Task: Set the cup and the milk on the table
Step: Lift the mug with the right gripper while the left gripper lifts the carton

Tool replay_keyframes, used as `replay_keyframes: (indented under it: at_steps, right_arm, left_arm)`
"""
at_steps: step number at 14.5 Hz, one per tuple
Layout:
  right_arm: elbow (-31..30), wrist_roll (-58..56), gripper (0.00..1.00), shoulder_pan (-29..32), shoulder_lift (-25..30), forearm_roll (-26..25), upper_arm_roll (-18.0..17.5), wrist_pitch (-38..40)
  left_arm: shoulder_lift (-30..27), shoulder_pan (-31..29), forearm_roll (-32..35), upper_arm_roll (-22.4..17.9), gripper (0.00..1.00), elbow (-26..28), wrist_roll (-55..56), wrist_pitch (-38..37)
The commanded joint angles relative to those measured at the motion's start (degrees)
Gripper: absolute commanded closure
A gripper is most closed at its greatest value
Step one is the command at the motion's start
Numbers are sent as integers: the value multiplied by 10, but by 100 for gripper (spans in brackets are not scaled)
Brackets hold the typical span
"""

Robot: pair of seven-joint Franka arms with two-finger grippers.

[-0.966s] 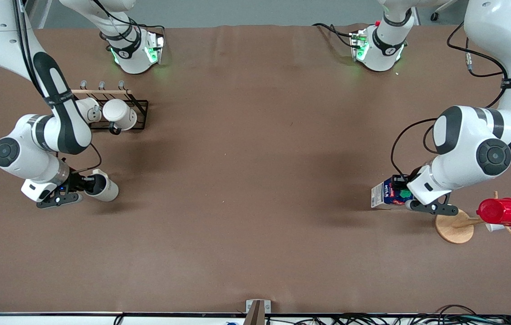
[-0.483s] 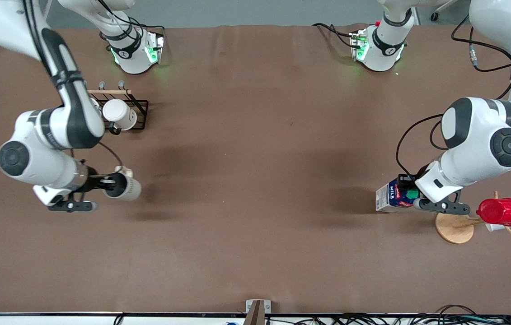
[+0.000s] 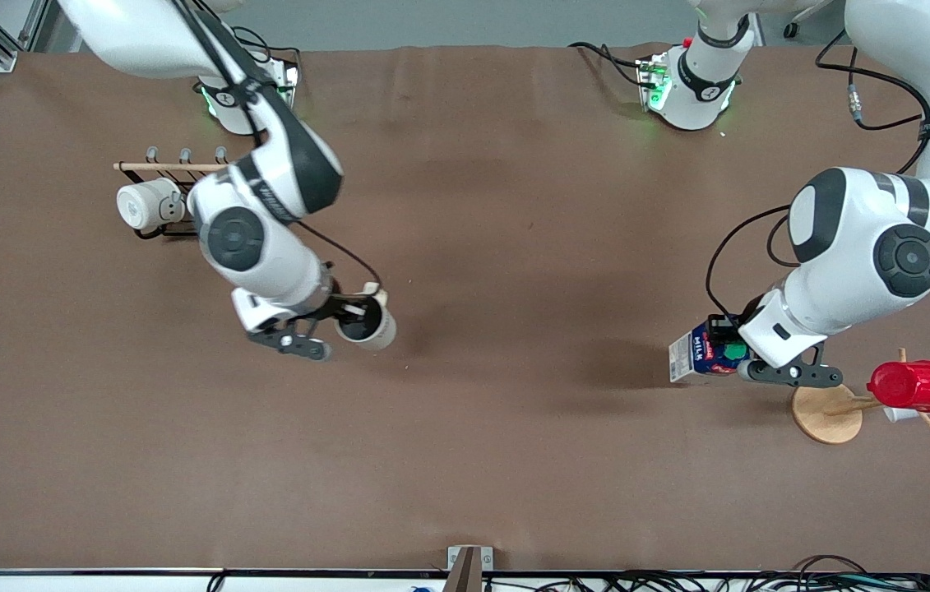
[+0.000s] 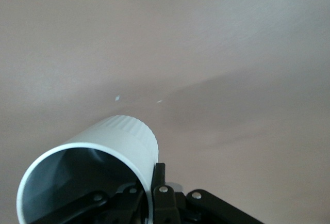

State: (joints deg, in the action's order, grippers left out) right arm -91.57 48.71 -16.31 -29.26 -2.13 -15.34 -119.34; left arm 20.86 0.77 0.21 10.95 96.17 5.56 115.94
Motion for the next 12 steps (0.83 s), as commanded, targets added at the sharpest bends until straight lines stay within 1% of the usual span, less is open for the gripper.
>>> replay_keyframes:
  at_steps: [1,2,4,8,12]
  right_arm:
    - [93,79,100,-48,-83,-41,1,1]
    - [105,98,100,-68,-100,-51,1,-7]
    - [107,130,100,-100,-119,-63,1,-52]
    - [104,169,100,-141,-136,-101,1,-67]
    - [94,172,99,-145,-138,-116,1,-71]
  left_arm:
    - [1,6,-4,6,61,-5,23,-9]
    - [1,12,-3,6,61,-5,30,-9]
    - [-1,19,-2,6,61,-4,38,-10]
    - [-2,25,-2,8,61,-4,40,-14]
    - [1,29,-2,8,61,-5,43,-14]
